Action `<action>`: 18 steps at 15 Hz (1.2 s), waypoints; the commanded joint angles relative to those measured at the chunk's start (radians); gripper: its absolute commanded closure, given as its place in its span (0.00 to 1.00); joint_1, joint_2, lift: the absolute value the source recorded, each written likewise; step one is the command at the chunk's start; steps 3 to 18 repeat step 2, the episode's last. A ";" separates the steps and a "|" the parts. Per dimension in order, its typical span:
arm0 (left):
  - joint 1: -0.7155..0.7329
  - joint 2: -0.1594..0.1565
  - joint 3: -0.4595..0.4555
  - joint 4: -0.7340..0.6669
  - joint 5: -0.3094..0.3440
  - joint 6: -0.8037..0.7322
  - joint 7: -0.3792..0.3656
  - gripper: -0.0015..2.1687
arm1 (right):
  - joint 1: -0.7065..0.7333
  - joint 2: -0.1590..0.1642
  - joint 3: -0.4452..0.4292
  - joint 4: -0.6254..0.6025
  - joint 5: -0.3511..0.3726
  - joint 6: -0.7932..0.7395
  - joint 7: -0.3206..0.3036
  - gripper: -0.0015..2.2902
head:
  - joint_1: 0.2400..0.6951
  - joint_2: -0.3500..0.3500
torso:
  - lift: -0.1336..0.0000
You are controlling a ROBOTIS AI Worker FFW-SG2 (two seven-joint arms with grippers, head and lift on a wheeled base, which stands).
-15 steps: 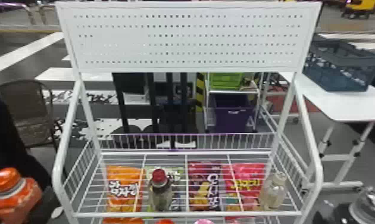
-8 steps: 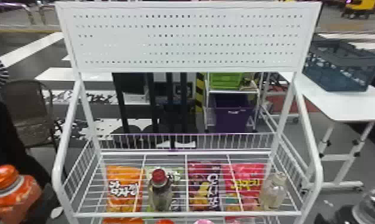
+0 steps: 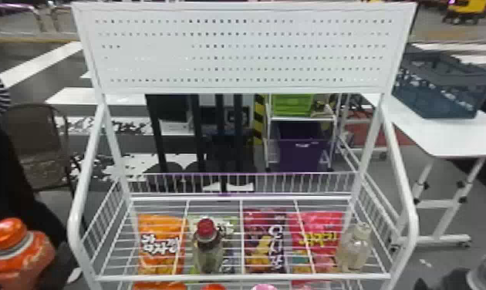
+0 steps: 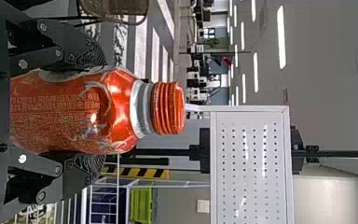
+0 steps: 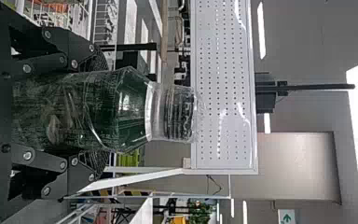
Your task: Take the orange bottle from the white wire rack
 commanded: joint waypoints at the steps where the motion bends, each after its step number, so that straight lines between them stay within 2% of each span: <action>1: 0.001 0.000 0.000 0.001 -0.012 0.000 0.002 0.99 | 0.005 0.001 0.000 -0.002 -0.001 -0.004 0.002 0.41 | 0.57 0.50 | 1.00; 18: 0.001 0.000 0.000 0.001 -0.018 0.000 0.005 0.99 | 0.008 0.001 0.000 -0.002 -0.001 -0.016 0.002 0.41 | 0.57 0.50 | 1.00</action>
